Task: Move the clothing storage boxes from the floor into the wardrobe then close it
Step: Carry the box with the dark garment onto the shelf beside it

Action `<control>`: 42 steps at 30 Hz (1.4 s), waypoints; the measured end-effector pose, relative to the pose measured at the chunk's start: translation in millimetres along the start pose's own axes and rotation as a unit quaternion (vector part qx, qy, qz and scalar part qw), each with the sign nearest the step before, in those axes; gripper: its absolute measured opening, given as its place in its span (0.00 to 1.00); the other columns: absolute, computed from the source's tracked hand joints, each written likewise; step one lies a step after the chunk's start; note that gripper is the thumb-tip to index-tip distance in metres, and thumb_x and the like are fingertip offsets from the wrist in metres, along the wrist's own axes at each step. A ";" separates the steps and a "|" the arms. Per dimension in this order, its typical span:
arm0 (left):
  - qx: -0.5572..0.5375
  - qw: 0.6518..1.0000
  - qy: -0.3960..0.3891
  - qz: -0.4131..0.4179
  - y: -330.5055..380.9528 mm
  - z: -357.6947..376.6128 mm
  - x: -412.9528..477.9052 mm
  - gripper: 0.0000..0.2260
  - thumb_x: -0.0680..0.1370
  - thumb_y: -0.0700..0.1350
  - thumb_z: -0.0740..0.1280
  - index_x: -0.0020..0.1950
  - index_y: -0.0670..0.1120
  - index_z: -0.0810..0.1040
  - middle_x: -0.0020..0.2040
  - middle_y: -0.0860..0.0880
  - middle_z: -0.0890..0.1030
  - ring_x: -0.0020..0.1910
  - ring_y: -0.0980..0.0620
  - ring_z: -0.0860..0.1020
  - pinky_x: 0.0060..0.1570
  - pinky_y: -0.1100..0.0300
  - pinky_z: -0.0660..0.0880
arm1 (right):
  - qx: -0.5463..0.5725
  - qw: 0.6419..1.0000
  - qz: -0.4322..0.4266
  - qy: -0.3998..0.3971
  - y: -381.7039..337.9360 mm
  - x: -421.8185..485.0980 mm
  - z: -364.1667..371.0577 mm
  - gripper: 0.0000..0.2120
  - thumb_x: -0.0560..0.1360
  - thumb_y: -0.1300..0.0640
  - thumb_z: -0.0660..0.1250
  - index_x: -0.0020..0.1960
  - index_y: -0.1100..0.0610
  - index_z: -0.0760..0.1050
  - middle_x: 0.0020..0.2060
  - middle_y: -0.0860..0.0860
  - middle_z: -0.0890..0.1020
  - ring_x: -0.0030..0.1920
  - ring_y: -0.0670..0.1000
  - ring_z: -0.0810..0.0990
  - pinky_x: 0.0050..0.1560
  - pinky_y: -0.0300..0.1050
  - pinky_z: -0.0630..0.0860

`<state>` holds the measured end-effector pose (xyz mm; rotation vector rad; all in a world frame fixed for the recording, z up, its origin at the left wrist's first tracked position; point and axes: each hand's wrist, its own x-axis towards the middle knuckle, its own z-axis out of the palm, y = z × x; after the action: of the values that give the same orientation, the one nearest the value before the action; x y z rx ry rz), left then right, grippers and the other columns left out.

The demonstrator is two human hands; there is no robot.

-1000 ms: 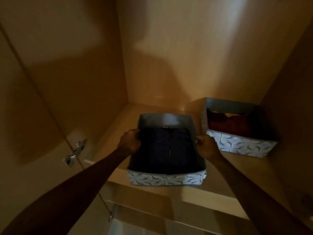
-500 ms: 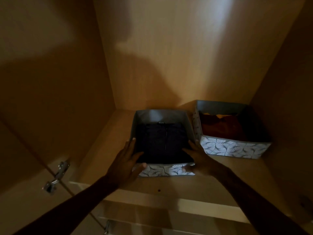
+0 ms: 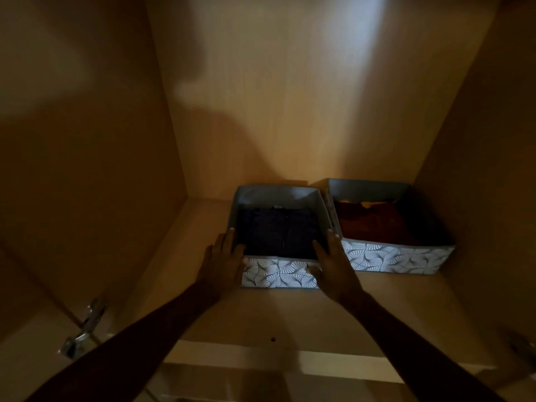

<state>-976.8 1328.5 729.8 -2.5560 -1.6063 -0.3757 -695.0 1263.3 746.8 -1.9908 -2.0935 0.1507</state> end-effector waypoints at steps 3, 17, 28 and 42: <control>0.006 1.000 -0.005 -0.015 11.1 8.6 -10.6 0.21 0.74 0.49 0.70 0.64 0.42 0.74 0.71 0.34 0.69 0.68 0.31 0.69 0.57 0.34 0.73 | -0.050 0.997 -0.015 0.058 -2.2 -5.2 14.1 0.30 0.72 0.50 0.70 0.69 0.63 0.69 0.72 0.70 0.62 0.71 0.72 0.61 0.62 0.67 0.72; -0.026 0.997 -0.068 0.018 -7.2 8.1 40.6 0.33 0.76 0.67 0.54 0.77 0.52 0.57 0.80 0.44 0.46 0.77 0.35 0.46 0.71 0.33 0.54 | -0.099 0.994 -0.014 0.037 12.6 51.4 9.2 0.36 0.75 0.46 0.67 0.76 0.59 0.57 0.76 0.67 0.50 0.74 0.72 0.49 0.71 0.67 0.54; -0.043 0.989 -0.142 0.016 -18.1 -1.1 76.3 0.45 0.65 0.77 0.50 0.77 0.54 0.53 0.80 0.48 0.39 0.77 0.38 0.40 0.71 0.32 0.51 | -0.182 0.983 0.011 0.014 10.0 70.0 3.7 0.40 0.76 0.39 0.60 0.78 0.50 0.42 0.77 0.63 0.40 0.75 0.70 0.45 0.70 0.70 0.38; -0.171 0.984 -0.028 -0.031 -2.6 -3.9 36.6 0.32 0.73 0.65 0.61 0.74 0.53 0.65 0.80 0.44 0.50 0.78 0.42 0.49 0.73 0.42 0.52 | -0.092 0.996 -0.004 0.007 3.0 41.2 5.1 0.39 0.75 0.43 0.64 0.78 0.49 0.46 0.77 0.59 0.39 0.77 0.63 0.39 0.73 0.66 0.40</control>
<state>-964.6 1360.7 742.9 -2.7860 -1.7804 -0.6420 -694.9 1304.9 745.6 -2.0776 -2.1760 -0.0600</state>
